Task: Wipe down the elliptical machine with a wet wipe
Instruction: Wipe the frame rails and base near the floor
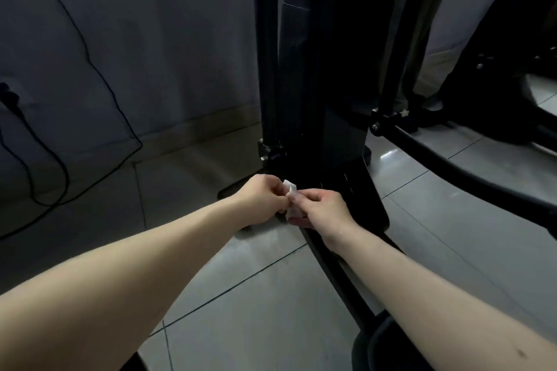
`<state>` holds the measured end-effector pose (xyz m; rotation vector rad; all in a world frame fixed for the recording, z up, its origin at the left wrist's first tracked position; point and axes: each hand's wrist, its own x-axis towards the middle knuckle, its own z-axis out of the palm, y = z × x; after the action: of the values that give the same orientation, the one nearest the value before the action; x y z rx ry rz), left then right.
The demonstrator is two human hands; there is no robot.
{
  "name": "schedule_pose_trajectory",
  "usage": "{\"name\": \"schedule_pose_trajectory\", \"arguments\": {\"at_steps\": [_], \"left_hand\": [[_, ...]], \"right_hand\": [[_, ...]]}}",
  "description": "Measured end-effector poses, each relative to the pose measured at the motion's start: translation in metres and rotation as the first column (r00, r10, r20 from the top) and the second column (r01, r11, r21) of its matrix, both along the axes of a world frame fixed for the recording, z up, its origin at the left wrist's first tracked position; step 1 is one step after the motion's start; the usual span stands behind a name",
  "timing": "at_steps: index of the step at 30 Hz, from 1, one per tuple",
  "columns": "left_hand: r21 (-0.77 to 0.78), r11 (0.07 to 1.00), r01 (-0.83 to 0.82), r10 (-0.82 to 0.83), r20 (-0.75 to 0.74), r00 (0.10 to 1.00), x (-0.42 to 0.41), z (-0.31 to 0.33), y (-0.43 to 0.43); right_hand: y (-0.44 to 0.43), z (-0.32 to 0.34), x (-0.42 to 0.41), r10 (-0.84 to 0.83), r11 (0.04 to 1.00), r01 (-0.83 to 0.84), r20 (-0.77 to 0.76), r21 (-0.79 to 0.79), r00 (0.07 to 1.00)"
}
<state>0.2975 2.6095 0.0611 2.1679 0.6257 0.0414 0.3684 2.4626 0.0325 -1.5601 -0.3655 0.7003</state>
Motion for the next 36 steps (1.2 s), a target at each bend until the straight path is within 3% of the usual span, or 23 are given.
{"name": "schedule_pose_trajectory", "arguments": {"at_steps": [4, 9, 12, 19, 21, 25, 28, 31, 34, 36], "left_hand": [[0.068, 0.986, 0.154, -0.152, -0.037, 0.988, 0.011, 0.007, 0.012], [0.076, 0.991, 0.106, -0.102, -0.055, 0.993, 0.01, -0.015, 0.032], [0.13, 0.986, 0.104, -0.088, -0.123, 0.989, 0.002, -0.032, 0.047], [0.069, 0.997, 0.021, -0.021, 0.0, 1.0, 0.013, -0.038, 0.056], [0.043, 0.999, 0.027, -0.027, 0.016, 0.999, 0.015, -0.04, 0.055], [-0.011, 1.0, 0.002, -0.001, 0.075, 0.997, 0.022, -0.04, 0.054], [-0.048, 0.999, -0.01, 0.014, 0.079, 0.997, 0.025, -0.041, 0.05], [-0.065, 0.998, -0.001, 0.007, 0.08, 0.997, 0.028, -0.042, 0.046], [-0.082, 0.997, 0.0, 0.006, 0.074, 0.997, 0.028, -0.043, 0.044], [-0.078, 0.997, 0.008, -0.003, 0.059, 0.998, 0.026, -0.045, 0.042]], "right_hand": [[0.016, 0.001, 0.016, -0.092, 0.992, 0.099, 0.084, -0.083, 0.992], [0.037, 0.02, 0.045, -0.199, 0.93, 0.295, 0.377, -0.218, 0.904], [0.053, 0.034, 0.057, -0.256, 0.916, 0.368, 0.476, -0.158, 0.841], [0.084, 0.024, 0.068, -0.208, 0.879, 0.438, 0.678, -0.186, 0.705], [0.084, 0.022, 0.072, -0.208, 0.86, 0.487, 0.767, -0.152, 0.607], [0.084, 0.031, 0.1, -0.14, 0.861, 0.508, 0.944, -0.034, 0.299], [0.094, 0.031, 0.127, -0.071, 0.86, 0.51, 0.983, -0.025, 0.168], [0.094, 0.008, 0.137, 0.208, 0.86, 0.475, 0.978, -0.189, 0.013], [0.079, -0.021, 0.131, 0.589, 0.718, 0.553, 0.792, -0.422, -0.162], [0.071, -0.012, 0.135, 0.581, 0.741, 0.546, 0.781, -0.392, -0.228]]}}
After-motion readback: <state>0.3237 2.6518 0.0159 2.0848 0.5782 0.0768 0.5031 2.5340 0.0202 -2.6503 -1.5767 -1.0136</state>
